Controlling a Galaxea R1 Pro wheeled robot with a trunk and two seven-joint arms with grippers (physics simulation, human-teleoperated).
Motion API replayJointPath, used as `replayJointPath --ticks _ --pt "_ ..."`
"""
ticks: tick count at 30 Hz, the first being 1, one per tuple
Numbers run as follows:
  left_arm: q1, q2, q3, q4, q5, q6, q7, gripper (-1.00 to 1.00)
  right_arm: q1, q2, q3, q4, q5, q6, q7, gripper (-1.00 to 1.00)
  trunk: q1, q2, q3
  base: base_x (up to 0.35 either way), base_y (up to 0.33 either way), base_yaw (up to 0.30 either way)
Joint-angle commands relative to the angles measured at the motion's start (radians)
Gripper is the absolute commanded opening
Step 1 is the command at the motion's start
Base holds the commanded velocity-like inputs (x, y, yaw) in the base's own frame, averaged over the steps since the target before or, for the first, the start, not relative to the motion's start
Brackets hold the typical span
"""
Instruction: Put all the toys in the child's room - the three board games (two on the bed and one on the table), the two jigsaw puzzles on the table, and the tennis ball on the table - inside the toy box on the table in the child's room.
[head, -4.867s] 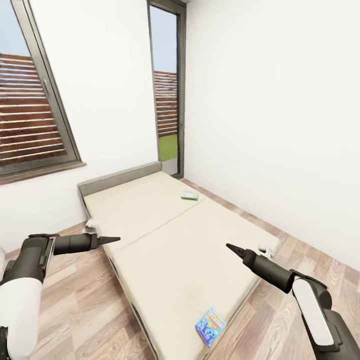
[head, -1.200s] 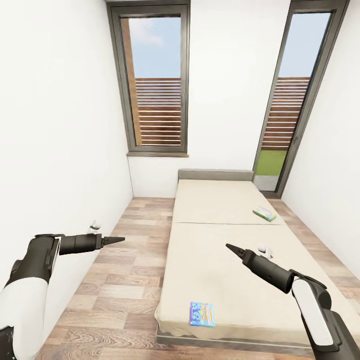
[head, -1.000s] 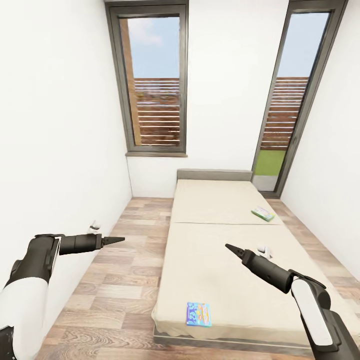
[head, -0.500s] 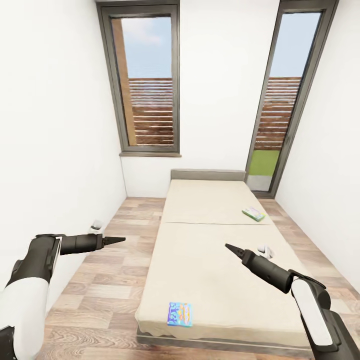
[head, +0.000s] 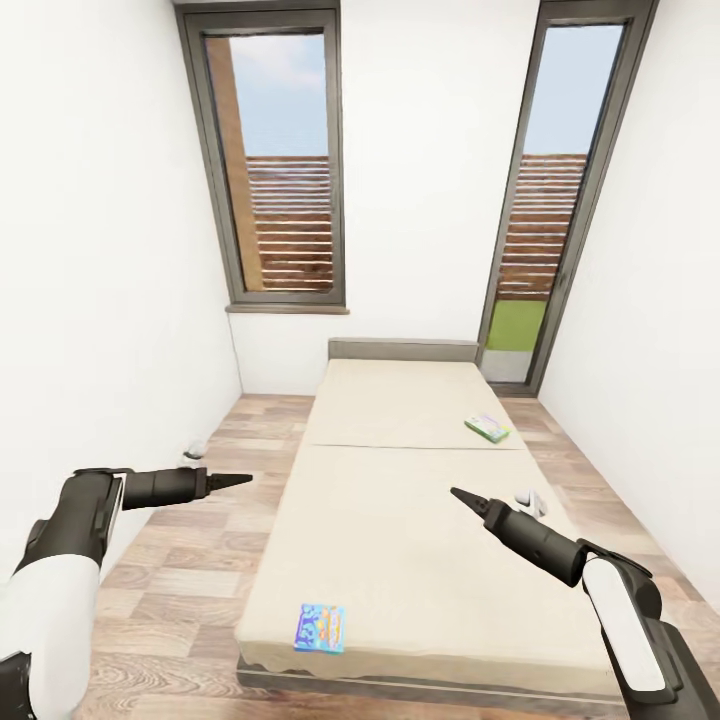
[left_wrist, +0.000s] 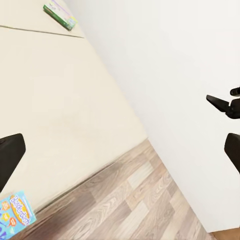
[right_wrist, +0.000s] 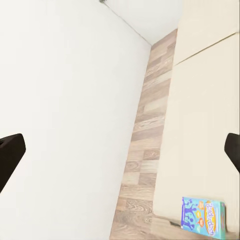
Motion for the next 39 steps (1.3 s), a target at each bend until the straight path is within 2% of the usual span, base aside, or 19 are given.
replayJointPath --ticks 1,9,18,27,36,39 --pt "-0.001 -0.002 0.004 -0.001 -0.01 0.011 -0.007 1.0 -0.001 0.0 -0.002 0.0 0.003 0.005 0.005 1.0 0.001 -0.002 -0.002 0.0 -0.3 0.0" --pt "-0.001 -0.003 0.006 -0.001 -0.012 0.011 -0.006 1.0 -0.001 -0.001 -0.004 0.0 0.002 0.005 0.005 1.0 0.001 -0.002 -0.002 0.0 -0.124 0.0" --pt "-0.001 -0.003 0.006 -0.001 -0.012 0.011 -0.006 1.0 -0.001 0.002 -0.002 0.0 0.001 0.005 0.004 1.0 0.001 -0.002 -0.002 0.0 0.131 0.0" --pt "-0.001 -0.003 0.006 -0.001 -0.012 0.011 -0.006 1.0 -0.001 0.002 -0.006 0.021 0.0 0.005 0.003 1.0 0.001 -0.002 -0.002 0.0 0.017 0.0" --pt "-0.001 -0.001 0.005 -0.001 -0.011 0.011 -0.009 1.0 -0.004 -0.001 -0.011 0.136 -0.009 0.007 0.0 1.0 0.001 -0.002 -0.002 0.0 0.067 0.0" --pt "-0.001 0.0 0.004 -0.001 -0.011 0.01 -0.011 1.0 -0.005 0.001 -0.032 0.197 -0.03 0.009 0.001 1.0 0.001 -0.002 -0.002 0.0 0.074 0.0"
